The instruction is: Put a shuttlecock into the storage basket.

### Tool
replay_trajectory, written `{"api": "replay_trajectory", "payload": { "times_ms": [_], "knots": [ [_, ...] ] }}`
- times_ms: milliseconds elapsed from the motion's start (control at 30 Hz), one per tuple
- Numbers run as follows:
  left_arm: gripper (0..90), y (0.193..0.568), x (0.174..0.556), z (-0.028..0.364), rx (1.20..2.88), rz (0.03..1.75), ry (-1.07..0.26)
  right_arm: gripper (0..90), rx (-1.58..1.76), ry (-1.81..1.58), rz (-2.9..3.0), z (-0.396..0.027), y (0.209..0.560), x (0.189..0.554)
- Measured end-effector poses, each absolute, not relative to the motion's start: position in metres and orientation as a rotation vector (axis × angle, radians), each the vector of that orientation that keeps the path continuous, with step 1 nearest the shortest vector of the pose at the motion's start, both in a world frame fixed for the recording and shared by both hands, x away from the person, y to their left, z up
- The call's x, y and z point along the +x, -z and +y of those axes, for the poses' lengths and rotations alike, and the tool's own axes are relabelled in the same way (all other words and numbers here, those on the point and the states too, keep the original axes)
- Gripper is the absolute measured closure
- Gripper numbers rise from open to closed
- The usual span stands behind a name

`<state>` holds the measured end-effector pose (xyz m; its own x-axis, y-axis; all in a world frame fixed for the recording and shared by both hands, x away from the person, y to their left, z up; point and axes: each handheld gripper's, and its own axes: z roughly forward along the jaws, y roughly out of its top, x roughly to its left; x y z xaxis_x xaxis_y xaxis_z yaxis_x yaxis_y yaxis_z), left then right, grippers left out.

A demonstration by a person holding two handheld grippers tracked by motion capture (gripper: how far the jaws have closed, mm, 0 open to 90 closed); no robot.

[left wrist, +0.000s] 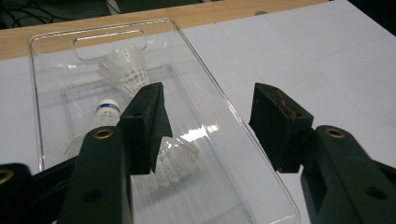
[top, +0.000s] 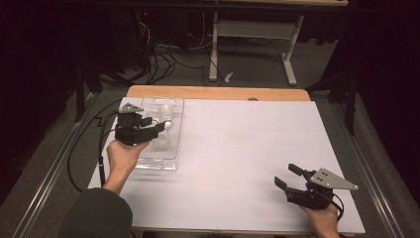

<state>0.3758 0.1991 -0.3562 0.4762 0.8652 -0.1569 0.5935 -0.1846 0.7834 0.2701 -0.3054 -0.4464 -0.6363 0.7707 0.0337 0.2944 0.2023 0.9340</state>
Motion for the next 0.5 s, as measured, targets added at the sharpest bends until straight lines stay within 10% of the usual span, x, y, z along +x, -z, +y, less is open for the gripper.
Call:
{"api": "replay_trajectory", "payload": {
  "times_ms": [500],
  "knots": [
    [44.4, 0.3603, 0.3655, 0.2019, 1.878, 1.194, -0.38, 29.1, 0.99, -1.429, 2.038, -0.3051, 0.4465, 0.2701]
  ]
}}
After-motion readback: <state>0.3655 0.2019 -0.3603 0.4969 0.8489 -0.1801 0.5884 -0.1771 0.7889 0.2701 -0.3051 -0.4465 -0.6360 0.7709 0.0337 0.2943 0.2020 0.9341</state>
